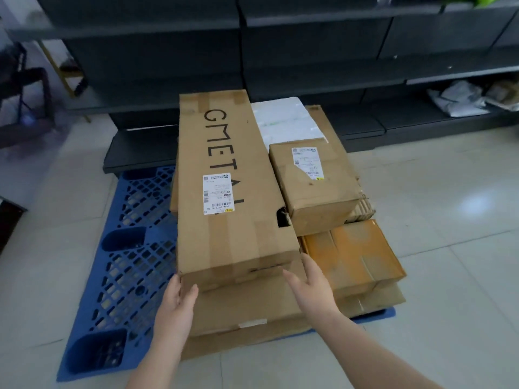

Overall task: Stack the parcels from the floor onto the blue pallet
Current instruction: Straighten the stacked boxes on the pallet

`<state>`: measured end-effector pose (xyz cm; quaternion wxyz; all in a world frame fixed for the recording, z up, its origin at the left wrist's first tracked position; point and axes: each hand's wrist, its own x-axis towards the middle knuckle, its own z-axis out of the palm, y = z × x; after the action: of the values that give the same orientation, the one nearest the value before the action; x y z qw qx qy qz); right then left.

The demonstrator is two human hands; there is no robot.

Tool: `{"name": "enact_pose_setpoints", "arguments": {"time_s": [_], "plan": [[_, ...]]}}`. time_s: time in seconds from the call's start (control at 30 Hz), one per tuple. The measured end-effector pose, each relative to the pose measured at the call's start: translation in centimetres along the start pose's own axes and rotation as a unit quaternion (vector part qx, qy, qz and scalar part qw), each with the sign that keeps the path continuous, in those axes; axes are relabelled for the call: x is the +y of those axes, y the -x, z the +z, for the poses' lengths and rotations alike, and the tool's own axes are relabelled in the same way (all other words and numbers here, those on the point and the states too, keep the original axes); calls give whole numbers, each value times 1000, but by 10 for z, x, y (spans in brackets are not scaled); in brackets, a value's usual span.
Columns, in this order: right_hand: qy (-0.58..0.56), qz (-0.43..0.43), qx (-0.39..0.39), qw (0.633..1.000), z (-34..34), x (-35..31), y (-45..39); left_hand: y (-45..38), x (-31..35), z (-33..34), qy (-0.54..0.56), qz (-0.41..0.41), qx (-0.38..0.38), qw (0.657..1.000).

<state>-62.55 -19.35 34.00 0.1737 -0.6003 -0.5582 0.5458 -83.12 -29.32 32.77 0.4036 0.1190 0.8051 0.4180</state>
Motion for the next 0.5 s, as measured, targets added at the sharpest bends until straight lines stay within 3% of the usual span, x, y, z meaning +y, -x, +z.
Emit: {"name": "enact_pose_setpoints", "arguments": {"time_s": [0.17,0.33,0.5], "plan": [[170,-41,-13,985,-93,-57,67,101,46,-2,-180,56,-7,982],[354,-59,-9,933,-197,-88,115,190,108,53,-393,133,-96,905],[368,-43,-25,928,-305,-71,125,252,147,152,-465,186,-97,860]]}}
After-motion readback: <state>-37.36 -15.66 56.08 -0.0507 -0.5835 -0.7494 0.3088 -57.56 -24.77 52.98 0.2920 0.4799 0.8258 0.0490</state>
